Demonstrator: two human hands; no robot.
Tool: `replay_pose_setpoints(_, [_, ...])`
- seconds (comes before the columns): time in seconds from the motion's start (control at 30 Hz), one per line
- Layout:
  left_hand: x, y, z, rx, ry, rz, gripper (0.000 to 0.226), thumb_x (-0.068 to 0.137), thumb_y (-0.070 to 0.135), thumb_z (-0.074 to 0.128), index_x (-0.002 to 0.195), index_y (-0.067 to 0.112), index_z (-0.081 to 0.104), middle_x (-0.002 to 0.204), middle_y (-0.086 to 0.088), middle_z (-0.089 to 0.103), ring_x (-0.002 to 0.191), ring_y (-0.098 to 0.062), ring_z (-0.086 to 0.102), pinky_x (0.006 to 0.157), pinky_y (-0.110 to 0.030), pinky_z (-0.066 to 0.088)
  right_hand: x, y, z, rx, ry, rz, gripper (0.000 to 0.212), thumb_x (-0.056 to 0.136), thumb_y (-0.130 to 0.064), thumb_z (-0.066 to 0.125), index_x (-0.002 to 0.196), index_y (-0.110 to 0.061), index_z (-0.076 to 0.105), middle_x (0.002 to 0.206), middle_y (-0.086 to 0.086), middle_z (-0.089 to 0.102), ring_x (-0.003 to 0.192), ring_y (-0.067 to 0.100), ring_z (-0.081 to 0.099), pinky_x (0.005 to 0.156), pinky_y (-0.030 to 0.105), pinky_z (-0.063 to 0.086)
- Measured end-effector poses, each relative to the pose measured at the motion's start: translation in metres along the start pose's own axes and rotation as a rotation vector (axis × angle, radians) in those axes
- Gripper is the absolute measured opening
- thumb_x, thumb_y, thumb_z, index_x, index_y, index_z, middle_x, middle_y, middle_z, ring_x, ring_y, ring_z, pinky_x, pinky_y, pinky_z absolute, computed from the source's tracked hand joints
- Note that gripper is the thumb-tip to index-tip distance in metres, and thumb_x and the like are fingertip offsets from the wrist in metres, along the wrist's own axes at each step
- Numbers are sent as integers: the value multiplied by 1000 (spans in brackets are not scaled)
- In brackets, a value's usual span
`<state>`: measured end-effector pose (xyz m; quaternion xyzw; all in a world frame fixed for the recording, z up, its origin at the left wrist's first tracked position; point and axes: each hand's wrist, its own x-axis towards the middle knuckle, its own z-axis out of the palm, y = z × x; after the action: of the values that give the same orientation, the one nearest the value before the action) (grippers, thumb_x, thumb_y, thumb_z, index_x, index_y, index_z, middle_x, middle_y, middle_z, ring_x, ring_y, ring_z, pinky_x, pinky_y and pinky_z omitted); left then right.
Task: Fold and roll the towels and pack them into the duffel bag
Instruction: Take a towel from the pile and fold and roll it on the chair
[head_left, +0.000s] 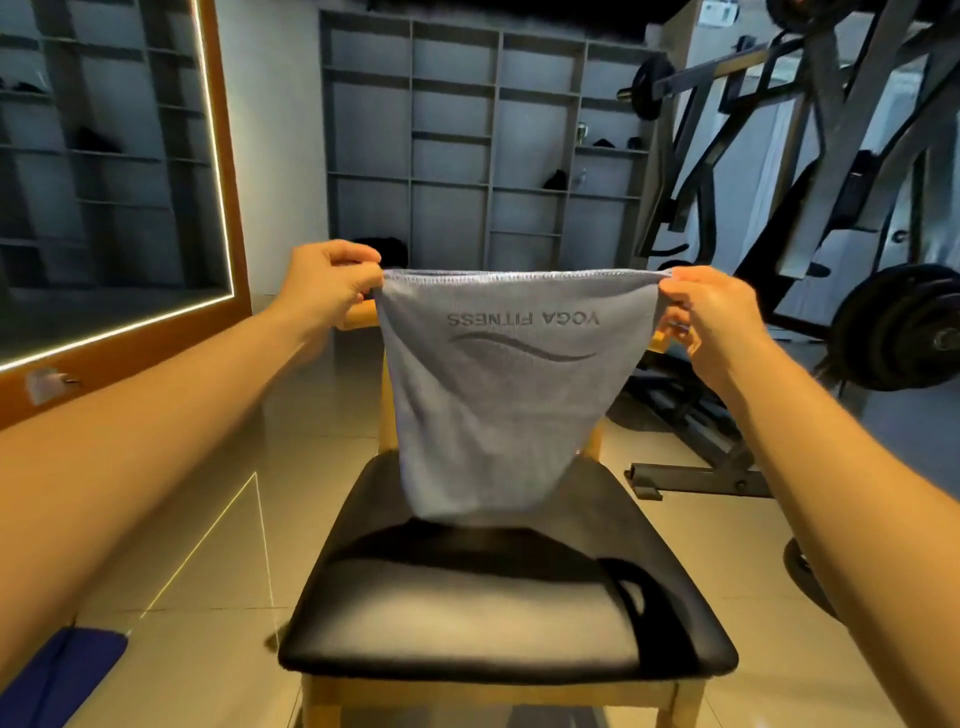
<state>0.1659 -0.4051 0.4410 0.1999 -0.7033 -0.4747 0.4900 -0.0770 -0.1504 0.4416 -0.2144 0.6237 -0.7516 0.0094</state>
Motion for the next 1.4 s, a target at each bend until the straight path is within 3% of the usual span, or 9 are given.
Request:
replay_pose_setpoints(0.07, [-8, 6, -6, 50, -7, 116, 17, 94, -3, 59, 101, 8, 69, 85, -2, 64, 63, 8, 63, 53, -8, 49, -2, 0, -4, 2, -6, -63, 11, 89, -5, 66, 90, -14, 73, 94, 10, 72, 85, 21, 70, 71, 28, 60])
replay_pose_setpoints(0.17, [-33, -25, -24, 219, -152, 175, 12, 94, 6, 64, 94, 10, 76, 91, -2, 72, 87, -4, 66, 74, -19, 52, -25, 30, -22, -404, -98, 20, 16, 92, -1, 58, 77, -2, 63, 84, 17, 62, 76, 23, 61, 80, 28, 52])
replay_pose_setpoints(0.37, [-128, -152, -47, 603, -723, -132, 22, 86, 7, 72, 72, 23, 77, 75, 4, 73, 72, -8, 67, 68, -24, 52, -105, 155, -76, -704, -618, 181, 19, 84, -3, 62, 68, -4, 72, 77, 13, 69, 80, 20, 60, 78, 38, 49])
replay_pose_setpoints(0.57, [-160, -175, -56, 633, -924, -198, 13, 87, 9, 71, 76, 14, 75, 70, 0, 67, 70, -12, 66, 66, -21, 56, -129, 175, -86, -909, -917, 404, 12, 89, -7, 67, 81, -5, 76, 75, 6, 66, 69, 12, 58, 65, 22, 50])
replay_pose_setpoints(0.9, [-156, -171, -57, 767, -1320, -307, 9, 90, 14, 72, 89, 7, 78, 83, -7, 73, 75, -17, 67, 80, -29, 59, -160, 170, -69, -1095, -1170, 603, 10, 94, -9, 67, 97, -9, 76, 88, 14, 77, 79, 29, 73, 76, 36, 62])
replay_pose_setpoints(0.97, [-145, -166, -43, 768, -1264, -293, 11, 91, 17, 72, 85, 9, 79, 78, -4, 74, 72, -14, 68, 76, -25, 59, -160, 167, -65, -1120, -1215, 631, 13, 94, -8, 67, 104, -7, 75, 91, 13, 77, 80, 30, 72, 72, 34, 62])
replay_pose_setpoints(1.13, [-109, -178, 8, 734, -784, -193, 15, 90, 18, 72, 77, 16, 79, 69, 0, 74, 60, -6, 66, 61, -19, 49, -134, 158, -48, -1051, -1094, 508, 11, 94, -6, 65, 100, -5, 74, 86, 12, 77, 71, 23, 73, 72, 35, 60])
replay_pose_setpoints(1.3, [-80, -217, 46, 806, -474, -177, 10, 88, 27, 74, 78, 22, 74, 85, 2, 73, 78, -16, 65, 74, -32, 54, -99, 184, -11, -960, -780, 273, 12, 95, -7, 63, 87, -9, 72, 76, 5, 74, 66, 16, 71, 51, 21, 51])
replay_pose_setpoints(1.4, [-59, -237, 53, 906, -324, -176, 14, 90, 34, 71, 81, 24, 70, 86, 3, 70, 81, -23, 65, 73, -34, 53, -81, 211, 18, -941, -610, 69, 15, 91, -6, 64, 91, -16, 74, 86, 1, 74, 79, 16, 71, 70, 33, 61])
